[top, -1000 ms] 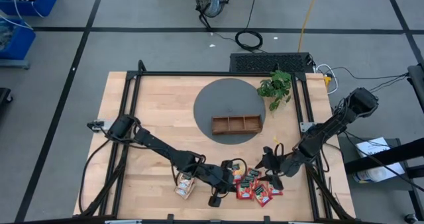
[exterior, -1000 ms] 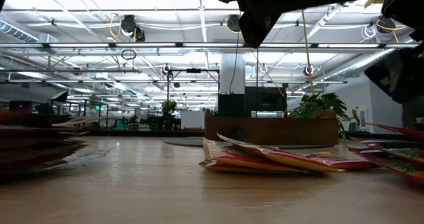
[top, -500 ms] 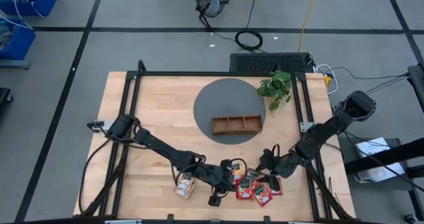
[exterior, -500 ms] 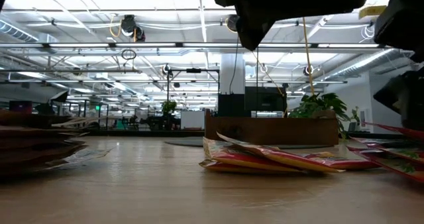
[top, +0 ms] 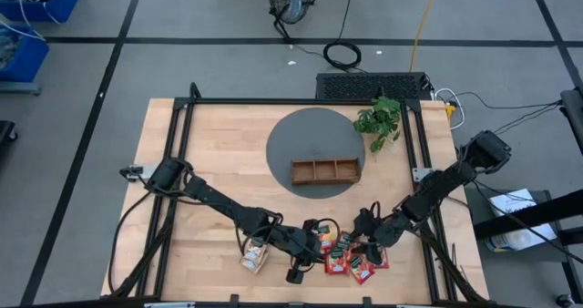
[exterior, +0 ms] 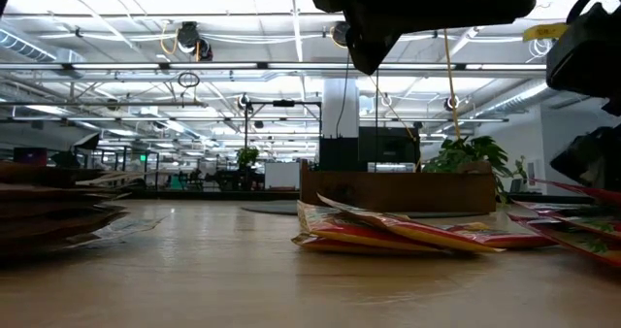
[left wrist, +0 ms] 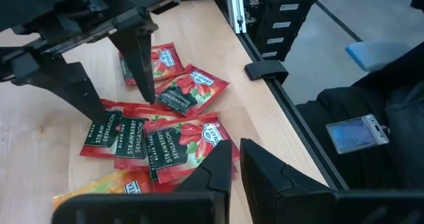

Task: Pick & Place Tea
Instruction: Put the red tea bag into the right section of the wooden organizer

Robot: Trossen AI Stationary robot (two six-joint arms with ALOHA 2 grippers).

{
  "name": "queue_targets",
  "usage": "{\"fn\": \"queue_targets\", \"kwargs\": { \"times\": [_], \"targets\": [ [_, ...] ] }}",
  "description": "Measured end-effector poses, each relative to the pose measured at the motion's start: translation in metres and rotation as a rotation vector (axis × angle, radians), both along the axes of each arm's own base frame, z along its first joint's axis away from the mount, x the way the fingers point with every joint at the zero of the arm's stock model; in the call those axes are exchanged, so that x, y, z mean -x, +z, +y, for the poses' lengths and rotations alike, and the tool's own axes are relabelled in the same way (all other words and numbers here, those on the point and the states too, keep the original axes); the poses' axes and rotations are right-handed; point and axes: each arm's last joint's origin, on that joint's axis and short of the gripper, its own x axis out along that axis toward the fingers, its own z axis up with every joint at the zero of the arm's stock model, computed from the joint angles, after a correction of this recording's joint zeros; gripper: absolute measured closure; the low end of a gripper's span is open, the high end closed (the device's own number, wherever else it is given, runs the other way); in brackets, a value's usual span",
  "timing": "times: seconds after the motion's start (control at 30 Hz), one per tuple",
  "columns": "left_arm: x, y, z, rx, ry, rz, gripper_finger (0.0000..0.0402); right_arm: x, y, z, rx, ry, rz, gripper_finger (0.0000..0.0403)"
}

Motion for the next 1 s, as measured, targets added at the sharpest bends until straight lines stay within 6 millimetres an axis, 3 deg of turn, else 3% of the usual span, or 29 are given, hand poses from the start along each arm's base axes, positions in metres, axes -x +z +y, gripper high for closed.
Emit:
{"fn": "queue_targets", "kwargs": {
  "times": [0.6,1.0],
  "targets": [
    [0.0,0.0002,0.0,-0.006,-0.004,-0.003,0.0364,-0.0001,-0.001,0.0001,-0.004,-0.006,0.006,0.0166],
    [0.0004,-0.0013,0.0011,-0.013,-0.003,0.011,0.0364,0.0006,-0.002,-0.0006,0.021,0.006,0.009,0.0212]
  ]
}}
